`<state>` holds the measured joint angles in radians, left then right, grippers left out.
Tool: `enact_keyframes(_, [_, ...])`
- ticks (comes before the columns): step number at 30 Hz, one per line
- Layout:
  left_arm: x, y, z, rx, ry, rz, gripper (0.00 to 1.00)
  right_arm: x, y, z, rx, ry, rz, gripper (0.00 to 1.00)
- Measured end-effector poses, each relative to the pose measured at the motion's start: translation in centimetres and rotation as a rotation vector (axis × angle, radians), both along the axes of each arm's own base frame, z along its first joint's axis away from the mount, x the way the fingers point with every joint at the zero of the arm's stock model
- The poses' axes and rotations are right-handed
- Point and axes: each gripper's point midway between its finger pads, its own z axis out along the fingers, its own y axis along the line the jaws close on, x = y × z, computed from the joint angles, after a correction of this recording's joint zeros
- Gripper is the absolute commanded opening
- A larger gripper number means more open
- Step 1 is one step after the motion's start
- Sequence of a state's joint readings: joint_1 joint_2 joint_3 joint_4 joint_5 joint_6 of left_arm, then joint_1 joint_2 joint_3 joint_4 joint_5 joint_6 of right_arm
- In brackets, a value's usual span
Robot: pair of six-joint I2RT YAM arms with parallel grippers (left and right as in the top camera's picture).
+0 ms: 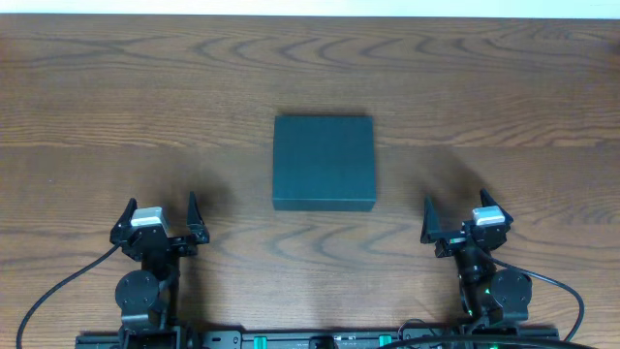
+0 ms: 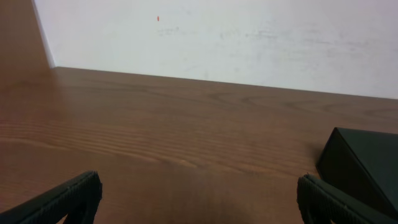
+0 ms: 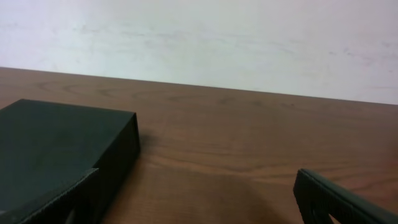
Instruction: Pack container
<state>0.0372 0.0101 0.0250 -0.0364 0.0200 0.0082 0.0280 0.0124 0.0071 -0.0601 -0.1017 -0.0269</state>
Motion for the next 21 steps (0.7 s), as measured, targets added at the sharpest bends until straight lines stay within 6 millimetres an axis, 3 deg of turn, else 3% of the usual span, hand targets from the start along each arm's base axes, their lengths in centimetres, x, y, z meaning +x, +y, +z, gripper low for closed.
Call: enact_keyframes(21, [0.00, 0.00, 0.00, 0.000, 0.000, 0.000, 0.99, 0.00, 0.00, 0.01, 0.000, 0.000, 0.000, 0.99])
